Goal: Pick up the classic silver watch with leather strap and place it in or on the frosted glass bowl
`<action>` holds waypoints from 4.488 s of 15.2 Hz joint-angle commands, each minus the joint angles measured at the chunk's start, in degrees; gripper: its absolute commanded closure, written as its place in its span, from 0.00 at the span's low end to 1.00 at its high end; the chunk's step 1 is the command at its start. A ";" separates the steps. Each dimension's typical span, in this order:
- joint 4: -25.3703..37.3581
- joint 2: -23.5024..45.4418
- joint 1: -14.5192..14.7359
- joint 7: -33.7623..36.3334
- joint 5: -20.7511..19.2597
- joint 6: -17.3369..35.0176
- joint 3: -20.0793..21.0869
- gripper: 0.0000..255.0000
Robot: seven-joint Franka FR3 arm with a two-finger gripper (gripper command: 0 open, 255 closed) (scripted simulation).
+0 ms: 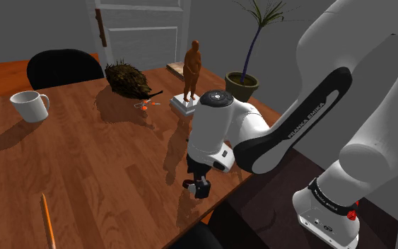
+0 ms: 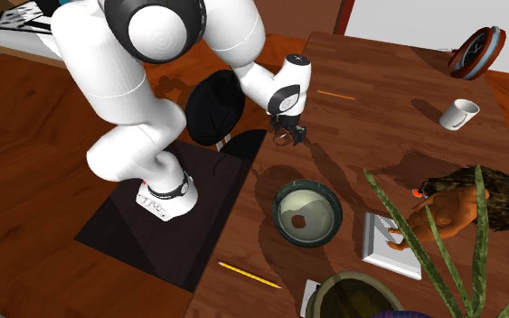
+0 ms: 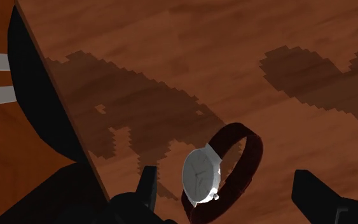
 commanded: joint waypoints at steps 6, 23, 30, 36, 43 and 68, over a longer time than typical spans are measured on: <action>0.07 0.22 0.25 0.29 -0.39 0.05 -0.29 1.00; 0.56 -14.75 -6.74 -18.08 25.30 -6.58 9.71 1.00; 2.46 -23.58 -0.78 -25.54 35.52 -14.13 3.60 1.00; 4.45 -28.56 2.29 -28.14 38.83 -20.26 -0.57 1.00; 7.23 -32.83 4.40 -29.62 40.39 -26.92 -4.43 1.00; 4.93 -33.28 -5.40 -58.06 32.39 -30.71 -28.54 1.00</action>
